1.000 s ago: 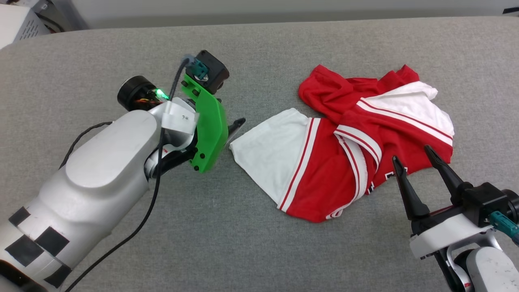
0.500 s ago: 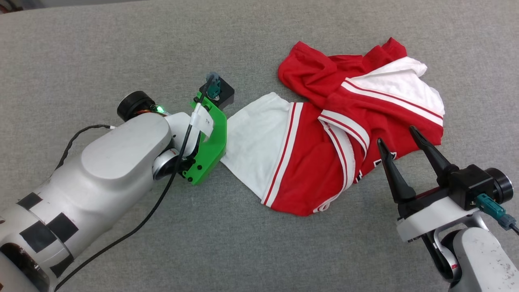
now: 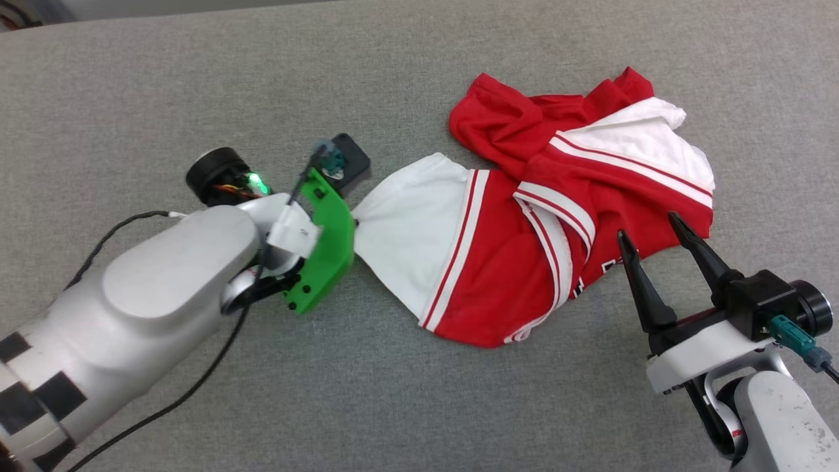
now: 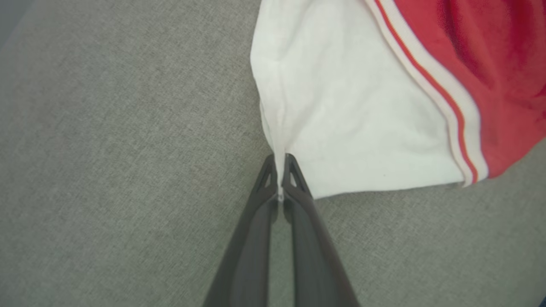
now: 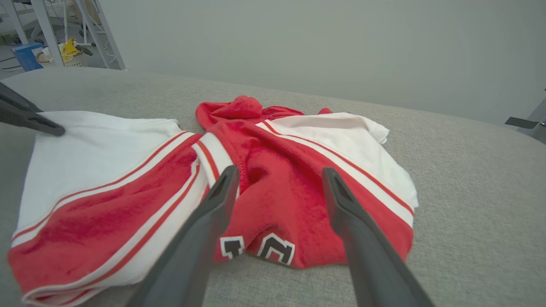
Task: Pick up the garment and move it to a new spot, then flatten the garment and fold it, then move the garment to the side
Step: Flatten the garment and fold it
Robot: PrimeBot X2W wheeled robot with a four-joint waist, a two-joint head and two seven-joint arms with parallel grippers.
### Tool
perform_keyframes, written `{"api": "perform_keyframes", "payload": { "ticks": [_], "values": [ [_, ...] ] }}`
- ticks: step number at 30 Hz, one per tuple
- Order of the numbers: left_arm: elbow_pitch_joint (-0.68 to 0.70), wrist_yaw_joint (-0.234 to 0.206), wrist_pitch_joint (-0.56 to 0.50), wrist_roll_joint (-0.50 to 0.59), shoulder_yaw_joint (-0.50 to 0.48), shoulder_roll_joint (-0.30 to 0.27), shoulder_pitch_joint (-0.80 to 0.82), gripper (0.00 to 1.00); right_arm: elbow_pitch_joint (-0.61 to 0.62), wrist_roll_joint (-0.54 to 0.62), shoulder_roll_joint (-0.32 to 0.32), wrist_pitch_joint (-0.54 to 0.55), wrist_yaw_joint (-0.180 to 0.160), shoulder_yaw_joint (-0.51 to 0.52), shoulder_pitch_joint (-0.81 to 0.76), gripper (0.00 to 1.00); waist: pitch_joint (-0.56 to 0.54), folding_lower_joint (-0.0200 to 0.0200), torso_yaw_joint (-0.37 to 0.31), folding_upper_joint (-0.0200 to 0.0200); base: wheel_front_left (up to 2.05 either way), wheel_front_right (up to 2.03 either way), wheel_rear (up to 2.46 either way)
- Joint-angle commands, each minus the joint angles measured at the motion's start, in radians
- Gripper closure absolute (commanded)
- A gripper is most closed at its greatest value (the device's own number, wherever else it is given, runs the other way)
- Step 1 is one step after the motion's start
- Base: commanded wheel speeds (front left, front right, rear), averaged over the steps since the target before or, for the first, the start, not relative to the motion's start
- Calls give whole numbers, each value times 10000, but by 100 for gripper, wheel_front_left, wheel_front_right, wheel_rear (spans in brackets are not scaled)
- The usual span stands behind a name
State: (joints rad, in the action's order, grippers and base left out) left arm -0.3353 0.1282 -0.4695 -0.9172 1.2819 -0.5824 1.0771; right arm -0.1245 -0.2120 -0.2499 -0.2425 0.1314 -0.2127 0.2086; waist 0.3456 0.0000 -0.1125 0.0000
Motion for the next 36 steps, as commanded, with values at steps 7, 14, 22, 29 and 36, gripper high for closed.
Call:
{"api": "perform_keyframes", "payload": {
  "ticks": [7,14,22,29,36],
  "values": [
    [-64,-9,791,-813,-387,-1507,-675,100,-80,116,19,-110,-7,272,-424,0,-592,0,597,0,0,0,0],
    [-679,-206,964,-1433,-498,-2211,-1536,100,-65,104,-50,-55,-7,221,-458,0,-631,0,675,0,0,0,0],
    [-1787,-258,1298,-1914,-509,-2378,-2416,100,-117,52,-109,-3,-7,308,-578,0,-635,0,554,0,0,0,0],
    [-2204,-833,3502,-1974,-1144,-1751,-2864,0,-97,-65,-395,77,-7,677,-565,0,-1114,0,745,0,0,0,0],
    [-2031,-2199,6285,-1344,-1707,-1190,-3246,0,450,-288,-1568,632,-7,1054,-7,0,-1505,0,1255,0,0,0,0]
  ]
}}
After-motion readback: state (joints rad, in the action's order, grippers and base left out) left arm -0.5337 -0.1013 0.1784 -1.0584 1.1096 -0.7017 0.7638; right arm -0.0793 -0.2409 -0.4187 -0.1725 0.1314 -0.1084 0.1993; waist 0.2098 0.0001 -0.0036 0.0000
